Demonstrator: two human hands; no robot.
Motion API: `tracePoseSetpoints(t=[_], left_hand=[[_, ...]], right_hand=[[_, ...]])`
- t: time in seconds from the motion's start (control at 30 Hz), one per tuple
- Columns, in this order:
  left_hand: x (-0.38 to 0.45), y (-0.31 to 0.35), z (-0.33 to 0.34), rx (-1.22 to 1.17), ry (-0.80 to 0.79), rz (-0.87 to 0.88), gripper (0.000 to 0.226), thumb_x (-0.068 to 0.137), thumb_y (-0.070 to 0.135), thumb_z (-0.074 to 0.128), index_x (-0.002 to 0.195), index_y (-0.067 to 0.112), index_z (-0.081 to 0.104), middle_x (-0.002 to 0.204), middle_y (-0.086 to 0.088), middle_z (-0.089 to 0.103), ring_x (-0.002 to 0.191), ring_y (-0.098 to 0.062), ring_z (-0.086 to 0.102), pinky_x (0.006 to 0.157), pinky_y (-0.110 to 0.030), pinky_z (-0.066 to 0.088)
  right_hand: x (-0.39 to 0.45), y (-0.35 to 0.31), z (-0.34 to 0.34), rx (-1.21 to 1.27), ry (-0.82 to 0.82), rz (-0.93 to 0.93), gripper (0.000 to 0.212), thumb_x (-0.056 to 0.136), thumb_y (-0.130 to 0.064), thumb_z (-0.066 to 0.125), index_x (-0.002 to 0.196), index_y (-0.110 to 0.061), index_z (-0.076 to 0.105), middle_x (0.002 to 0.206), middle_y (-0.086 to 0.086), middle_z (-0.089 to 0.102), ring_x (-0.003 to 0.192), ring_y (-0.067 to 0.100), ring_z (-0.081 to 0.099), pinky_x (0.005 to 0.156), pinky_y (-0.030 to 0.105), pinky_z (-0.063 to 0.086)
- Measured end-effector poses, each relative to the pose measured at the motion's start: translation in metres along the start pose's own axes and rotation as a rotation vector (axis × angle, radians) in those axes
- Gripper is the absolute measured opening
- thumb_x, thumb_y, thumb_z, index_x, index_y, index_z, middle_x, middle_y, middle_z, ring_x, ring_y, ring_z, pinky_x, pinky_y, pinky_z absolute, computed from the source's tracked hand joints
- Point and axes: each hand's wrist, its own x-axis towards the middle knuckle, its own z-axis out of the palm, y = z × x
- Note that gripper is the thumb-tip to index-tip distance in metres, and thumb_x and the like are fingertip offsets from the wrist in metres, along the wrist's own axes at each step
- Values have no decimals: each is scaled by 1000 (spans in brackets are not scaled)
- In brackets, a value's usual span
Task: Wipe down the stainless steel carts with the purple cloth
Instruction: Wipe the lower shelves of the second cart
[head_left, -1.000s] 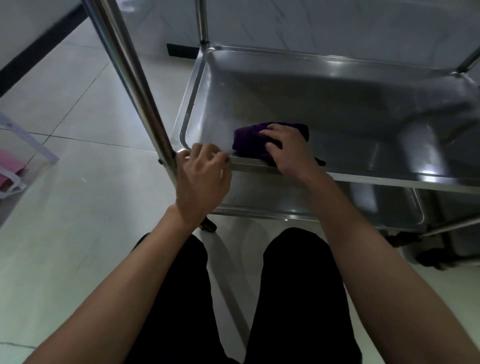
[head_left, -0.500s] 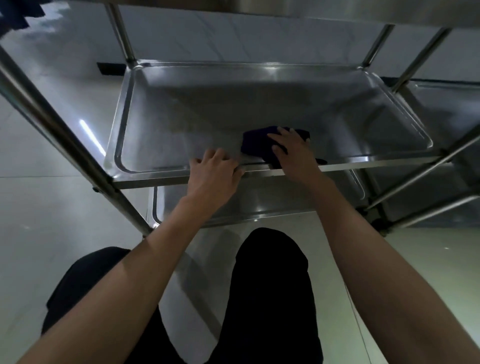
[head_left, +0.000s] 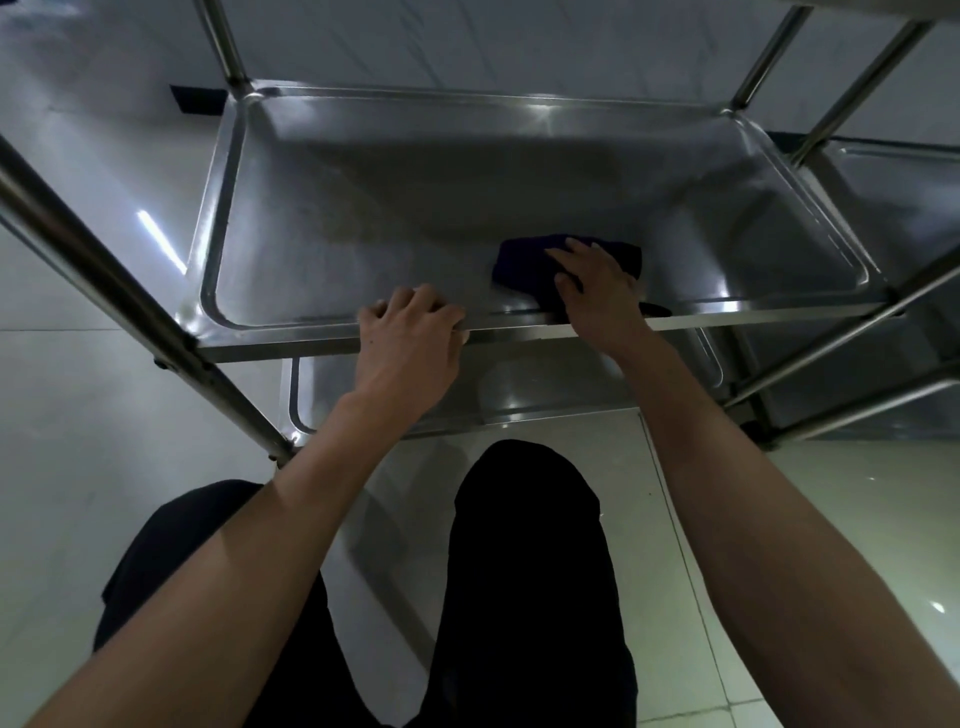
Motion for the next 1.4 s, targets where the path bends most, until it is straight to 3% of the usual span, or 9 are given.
tracePoseSetpoints(t=[0.4, 0.6, 0.8, 1.0, 1.17, 1.4], left_hand=[[-18, -35, -21, -97, -23, 73, 37, 102, 44, 45, 129, 28, 65, 132, 5, 60, 120, -22, 53, 95, -46, 45], [-16, -74, -36, -23, 84, -130, 32, 100, 38, 48, 120, 25, 68, 129, -2, 63, 119, -26, 54, 94, -51, 44], [-37, -112, -46, 104, 112, -287, 33, 97, 46, 48, 102, 25, 73, 115, -3, 66, 110, -29, 56, 90, -53, 44], [-47, -128, -46, 144, 139, -301, 34, 100, 49, 46, 109, 30, 74, 118, 2, 66, 113, -27, 57, 96, -50, 39], [-52, -132, -46, 154, 103, -300, 39, 103, 53, 35, 118, 37, 68, 121, 12, 63, 118, -19, 54, 104, -48, 34], [-53, -137, -39, 179, 96, -309, 44, 105, 52, 32, 129, 35, 64, 130, 10, 61, 127, -16, 51, 108, -48, 33]], right_hand=[[-18, -28, 8, -79, -20, 32, 45, 107, -26, 31, 151, -31, 38, 164, -2, 24, 153, 18, 11, 121, 52, 15], [-5, -46, 14, -69, -47, 45, 46, 107, -26, 29, 152, -31, 35, 165, -2, 20, 153, 18, 8, 120, 56, 11], [26, -106, 40, -96, -186, -52, 49, 107, -26, 25, 155, -32, 28, 167, -3, 11, 154, 20, 2, 120, 60, 8], [55, -180, 80, -90, -278, -196, 48, 107, -28, 26, 154, -35, 29, 166, -2, 12, 153, 23, 2, 118, 64, 9], [68, -240, 105, -85, -345, -323, 48, 106, -29, 28, 153, -38, 31, 166, -6, 13, 153, 21, 3, 119, 59, 10], [81, -294, 125, -5, -467, -510, 46, 106, -30, 32, 152, -37, 34, 166, -7, 15, 154, 19, 3, 120, 55, 9]])
